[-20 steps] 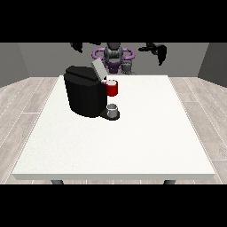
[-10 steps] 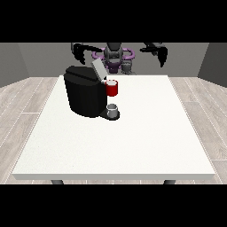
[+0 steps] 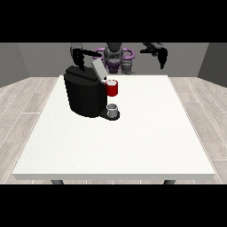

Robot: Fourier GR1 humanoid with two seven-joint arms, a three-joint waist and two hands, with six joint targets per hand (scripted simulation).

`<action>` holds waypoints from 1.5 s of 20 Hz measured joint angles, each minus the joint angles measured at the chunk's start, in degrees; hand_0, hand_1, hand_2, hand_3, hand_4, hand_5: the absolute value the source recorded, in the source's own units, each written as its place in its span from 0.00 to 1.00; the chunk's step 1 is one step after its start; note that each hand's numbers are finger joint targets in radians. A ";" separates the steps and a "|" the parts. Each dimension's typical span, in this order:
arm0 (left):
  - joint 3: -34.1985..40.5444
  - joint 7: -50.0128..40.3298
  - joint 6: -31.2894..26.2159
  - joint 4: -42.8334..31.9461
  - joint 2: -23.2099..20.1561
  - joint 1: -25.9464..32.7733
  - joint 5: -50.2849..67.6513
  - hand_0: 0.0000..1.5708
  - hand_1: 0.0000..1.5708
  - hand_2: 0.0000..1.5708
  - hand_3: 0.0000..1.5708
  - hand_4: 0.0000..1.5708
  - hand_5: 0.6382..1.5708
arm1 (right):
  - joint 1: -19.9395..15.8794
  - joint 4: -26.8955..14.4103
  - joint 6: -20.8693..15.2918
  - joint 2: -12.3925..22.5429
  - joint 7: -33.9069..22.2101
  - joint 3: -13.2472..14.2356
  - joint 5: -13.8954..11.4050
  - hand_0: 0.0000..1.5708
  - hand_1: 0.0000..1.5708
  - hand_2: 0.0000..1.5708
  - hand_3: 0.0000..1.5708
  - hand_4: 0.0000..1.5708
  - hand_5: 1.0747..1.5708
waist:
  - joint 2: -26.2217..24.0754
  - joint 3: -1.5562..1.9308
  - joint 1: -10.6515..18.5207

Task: Insert the coffee pod into the coffee machine and close the lid

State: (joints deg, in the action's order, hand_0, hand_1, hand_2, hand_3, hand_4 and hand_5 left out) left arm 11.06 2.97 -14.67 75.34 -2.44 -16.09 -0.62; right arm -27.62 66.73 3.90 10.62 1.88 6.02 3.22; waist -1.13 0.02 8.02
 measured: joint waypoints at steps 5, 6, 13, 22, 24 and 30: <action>0.21 2.29 1.23 0.37 -0.97 0.80 0.20 0.00 0.00 0.00 0.00 0.00 1.00 | -3.14 -1.00 -0.90 -1.63 -0.14 -2.03 -2.21 0.00 0.00 0.00 0.00 0.00 1.00 | 1.93 -0.03 -1.03; 0.08 1.42 1.21 1.26 -1.16 1.01 0.65 0.00 0.00 0.00 0.00 0.00 1.00 | -3.25 -1.50 -1.04 -1.82 0.49 -2.09 -2.57 0.00 0.00 0.00 0.00 0.00 1.00 | 1.83 -0.08 -0.98; -0.42 0.29 1.44 3.40 -2.53 0.63 1.96 0.00 0.00 0.00 0.00 0.00 1.00 | -7.05 -4.64 -0.96 -1.28 2.71 -1.14 -3.56 0.00 0.00 0.00 0.00 0.00 1.00 | 3.80 -0.29 -0.45; -1.42 1.15 2.51 4.02 -2.72 0.83 1.84 0.00 0.00 0.00 0.00 0.00 1.00 | -10.47 -6.31 -1.30 -1.91 4.54 -0.76 -3.95 0.00 0.00 0.00 0.00 0.00 1.00 | 5.05 -0.20 -0.10; -1.23 0.83 3.44 3.75 -2.75 -0.29 1.79 0.00 0.00 0.00 0.00 0.00 1.00 | -11.59 -7.04 -0.40 -1.40 3.88 -0.93 -4.05 0.00 0.00 0.00 0.00 0.12 1.00 | 5.91 -0.10 -0.62; -0.94 1.77 3.79 2.19 -3.40 0.55 1.90 0.00 0.00 0.00 0.00 0.12 1.00 | -13.74 -8.04 -1.28 -2.75 1.47 -3.05 -6.39 0.00 0.00 0.00 0.00 0.04 1.00 | 5.46 -0.05 -0.29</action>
State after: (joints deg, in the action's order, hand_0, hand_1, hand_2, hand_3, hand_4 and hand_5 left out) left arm 10.12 4.74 -10.88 77.53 -5.84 -15.53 1.29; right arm -41.36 58.69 2.62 7.87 3.36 2.97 -3.17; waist 4.34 -0.03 7.73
